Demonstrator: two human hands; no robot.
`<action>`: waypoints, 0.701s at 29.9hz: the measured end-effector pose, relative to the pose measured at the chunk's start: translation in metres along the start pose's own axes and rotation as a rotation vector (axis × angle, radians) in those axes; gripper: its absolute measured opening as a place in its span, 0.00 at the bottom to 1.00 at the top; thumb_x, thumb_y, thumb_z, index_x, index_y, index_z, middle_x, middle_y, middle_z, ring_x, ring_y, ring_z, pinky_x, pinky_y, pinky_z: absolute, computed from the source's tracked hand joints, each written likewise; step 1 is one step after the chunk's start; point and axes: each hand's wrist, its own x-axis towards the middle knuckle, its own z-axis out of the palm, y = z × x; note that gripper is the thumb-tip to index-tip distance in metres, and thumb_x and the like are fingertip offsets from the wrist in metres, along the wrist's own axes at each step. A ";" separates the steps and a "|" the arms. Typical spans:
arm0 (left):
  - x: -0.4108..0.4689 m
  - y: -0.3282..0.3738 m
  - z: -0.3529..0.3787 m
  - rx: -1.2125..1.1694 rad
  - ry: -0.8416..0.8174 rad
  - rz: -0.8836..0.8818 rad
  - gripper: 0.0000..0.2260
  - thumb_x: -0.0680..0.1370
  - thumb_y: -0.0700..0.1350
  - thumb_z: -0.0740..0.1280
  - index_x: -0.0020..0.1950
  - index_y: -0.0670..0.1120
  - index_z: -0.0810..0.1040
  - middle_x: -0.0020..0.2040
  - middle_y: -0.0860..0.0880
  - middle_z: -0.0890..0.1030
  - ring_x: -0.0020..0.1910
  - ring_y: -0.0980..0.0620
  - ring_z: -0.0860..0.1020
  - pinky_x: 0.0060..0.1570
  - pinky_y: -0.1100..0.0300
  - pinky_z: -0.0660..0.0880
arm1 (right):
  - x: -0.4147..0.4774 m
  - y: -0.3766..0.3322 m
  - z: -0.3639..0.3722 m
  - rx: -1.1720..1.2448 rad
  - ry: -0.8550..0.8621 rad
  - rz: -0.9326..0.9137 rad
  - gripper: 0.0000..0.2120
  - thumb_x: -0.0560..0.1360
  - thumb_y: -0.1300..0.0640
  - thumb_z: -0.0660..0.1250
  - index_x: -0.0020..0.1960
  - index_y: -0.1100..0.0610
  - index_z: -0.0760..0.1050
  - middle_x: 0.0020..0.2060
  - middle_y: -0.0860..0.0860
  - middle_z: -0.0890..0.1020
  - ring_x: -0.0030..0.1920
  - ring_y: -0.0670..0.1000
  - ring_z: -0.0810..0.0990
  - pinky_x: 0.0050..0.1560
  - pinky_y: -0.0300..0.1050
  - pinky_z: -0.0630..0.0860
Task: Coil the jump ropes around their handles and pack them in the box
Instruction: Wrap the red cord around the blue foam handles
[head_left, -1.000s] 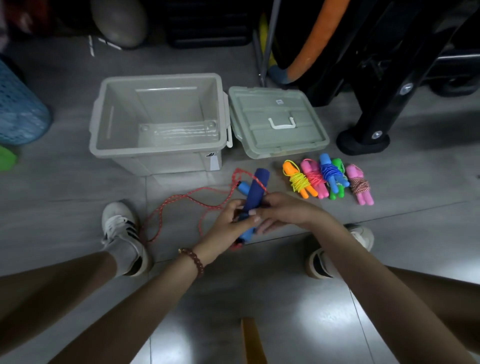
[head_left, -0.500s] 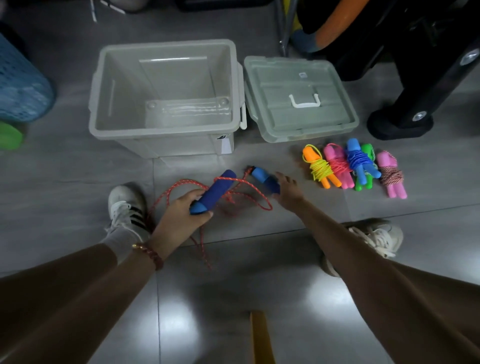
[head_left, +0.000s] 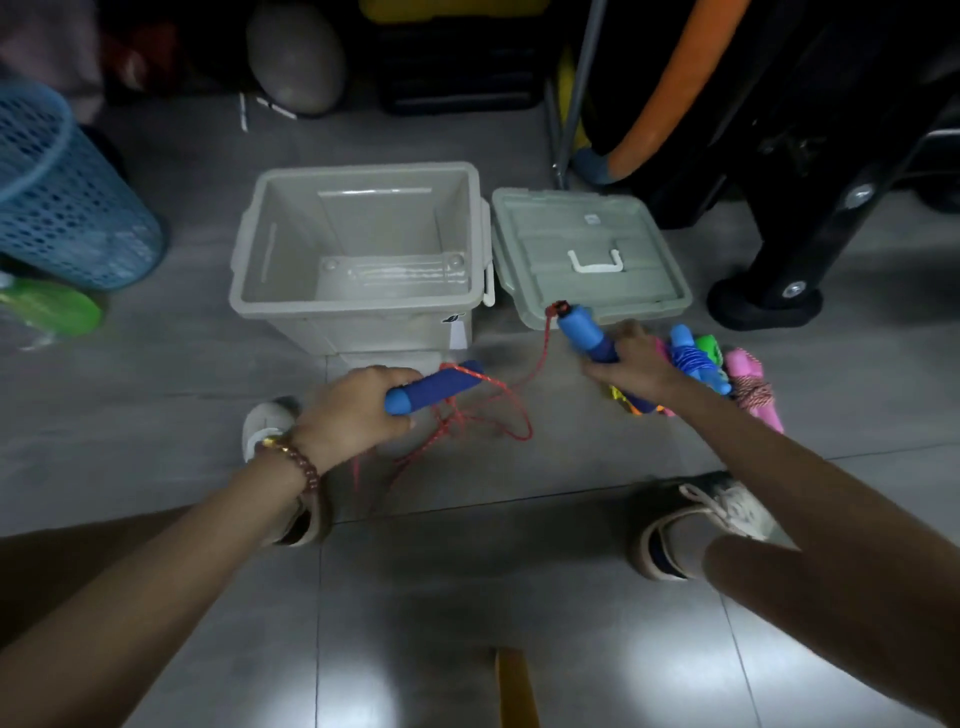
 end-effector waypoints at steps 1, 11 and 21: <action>-0.003 0.010 -0.009 0.046 -0.014 0.039 0.23 0.64 0.48 0.69 0.59 0.55 0.78 0.52 0.52 0.82 0.51 0.49 0.79 0.53 0.51 0.75 | -0.012 -0.015 -0.015 -0.007 0.043 -0.087 0.17 0.68 0.53 0.73 0.49 0.64 0.75 0.45 0.55 0.74 0.46 0.50 0.72 0.42 0.35 0.65; -0.078 0.132 -0.098 0.028 0.173 0.480 0.21 0.59 0.51 0.72 0.52 0.52 0.81 0.48 0.55 0.83 0.46 0.56 0.80 0.50 0.58 0.76 | -0.132 -0.136 -0.103 0.160 -0.112 -0.489 0.17 0.64 0.61 0.79 0.47 0.52 0.75 0.40 0.45 0.79 0.38 0.37 0.75 0.43 0.31 0.71; -0.120 0.138 -0.116 -0.390 0.210 0.448 0.10 0.69 0.36 0.74 0.48 0.47 0.81 0.38 0.53 0.83 0.30 0.58 0.78 0.33 0.68 0.75 | -0.175 -0.153 -0.121 0.416 -0.017 -0.473 0.13 0.69 0.69 0.72 0.45 0.56 0.74 0.39 0.48 0.79 0.37 0.42 0.78 0.42 0.36 0.76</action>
